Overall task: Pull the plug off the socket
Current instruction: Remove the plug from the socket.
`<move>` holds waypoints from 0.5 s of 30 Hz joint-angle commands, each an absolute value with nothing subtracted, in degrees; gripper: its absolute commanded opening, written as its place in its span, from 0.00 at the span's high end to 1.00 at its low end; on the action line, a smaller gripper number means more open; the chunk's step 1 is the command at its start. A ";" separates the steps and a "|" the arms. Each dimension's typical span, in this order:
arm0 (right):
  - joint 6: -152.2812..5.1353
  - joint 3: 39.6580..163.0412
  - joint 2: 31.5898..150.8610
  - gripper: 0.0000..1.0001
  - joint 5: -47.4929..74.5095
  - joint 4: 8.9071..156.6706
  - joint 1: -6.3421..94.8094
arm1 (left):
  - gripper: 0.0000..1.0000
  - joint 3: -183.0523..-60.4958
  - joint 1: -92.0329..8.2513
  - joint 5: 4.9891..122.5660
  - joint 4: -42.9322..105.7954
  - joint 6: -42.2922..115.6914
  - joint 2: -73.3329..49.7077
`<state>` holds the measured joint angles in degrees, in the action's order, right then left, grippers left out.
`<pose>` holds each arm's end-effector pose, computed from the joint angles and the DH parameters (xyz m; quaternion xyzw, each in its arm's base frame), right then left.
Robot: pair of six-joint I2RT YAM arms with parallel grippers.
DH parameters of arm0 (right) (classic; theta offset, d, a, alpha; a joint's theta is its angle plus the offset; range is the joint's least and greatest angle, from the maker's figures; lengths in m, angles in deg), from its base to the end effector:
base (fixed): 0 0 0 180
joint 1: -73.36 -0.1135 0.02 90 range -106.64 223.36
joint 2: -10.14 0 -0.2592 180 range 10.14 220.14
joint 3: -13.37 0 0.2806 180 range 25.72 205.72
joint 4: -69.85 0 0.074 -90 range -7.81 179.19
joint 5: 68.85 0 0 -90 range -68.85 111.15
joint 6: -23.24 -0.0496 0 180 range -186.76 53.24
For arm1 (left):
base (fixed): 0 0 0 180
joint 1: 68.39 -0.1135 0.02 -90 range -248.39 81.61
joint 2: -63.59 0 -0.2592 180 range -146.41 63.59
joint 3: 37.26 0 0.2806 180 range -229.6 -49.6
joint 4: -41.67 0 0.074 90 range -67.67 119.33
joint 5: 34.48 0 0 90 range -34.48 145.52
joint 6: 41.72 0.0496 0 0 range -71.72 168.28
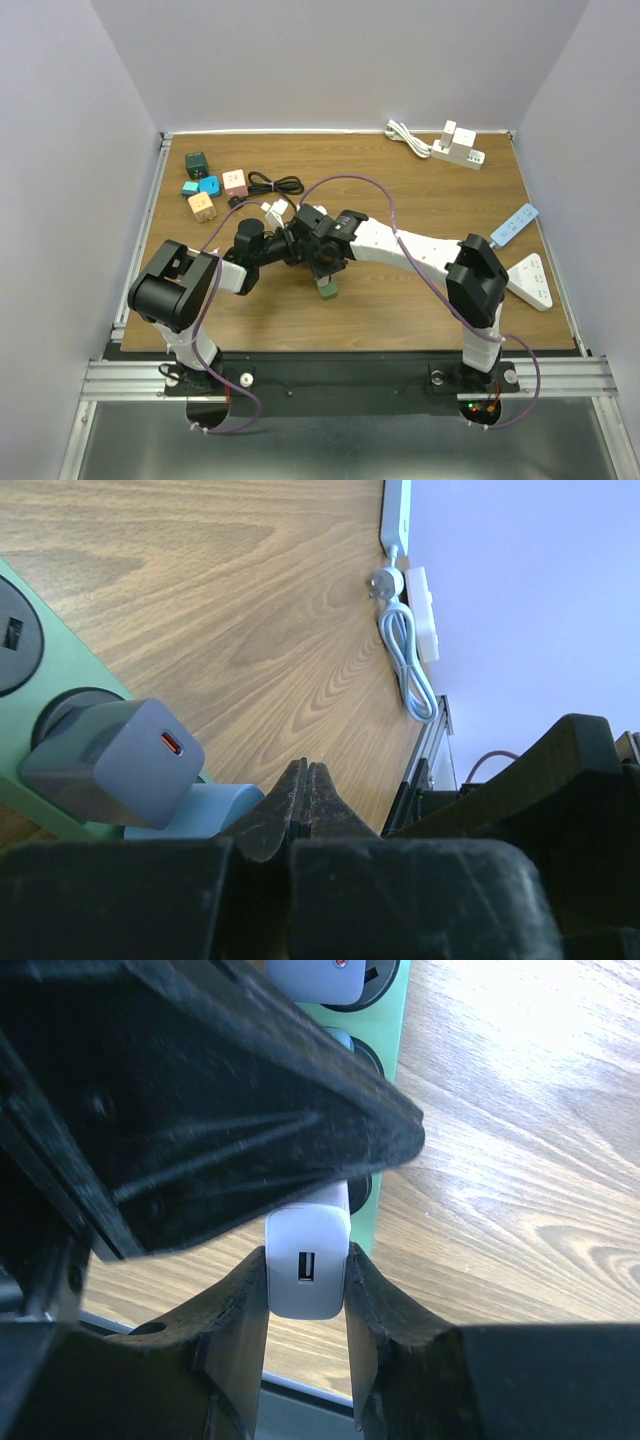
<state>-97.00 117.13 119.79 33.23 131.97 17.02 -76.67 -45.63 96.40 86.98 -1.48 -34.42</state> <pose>0.2482 0.3539 0.2152 -0.2009 0.9555 0.0549 0.2089 0.2741 -0.1502 0.1050 0.0392 0.7651 -0.5647 0.3069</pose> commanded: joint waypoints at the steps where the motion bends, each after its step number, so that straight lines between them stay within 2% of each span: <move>1: -96.38 118.53 108.68 1.00 36.27 128.16 17.81 | 1.00 -71.22 -46.59 88.12 67.30 5.92 -42.14; 7: -96.55 114.23 106.30 1.00 36.53 128.16 17.81 | 1.00 -72.10 -46.94 88.73 68.35 4.95 -43.36; 15: -96.11 116.50 106.20 1.00 40.13 127.63 17.81 | 1.00 -72.37 -46.94 89.44 69.49 4.42 -44.51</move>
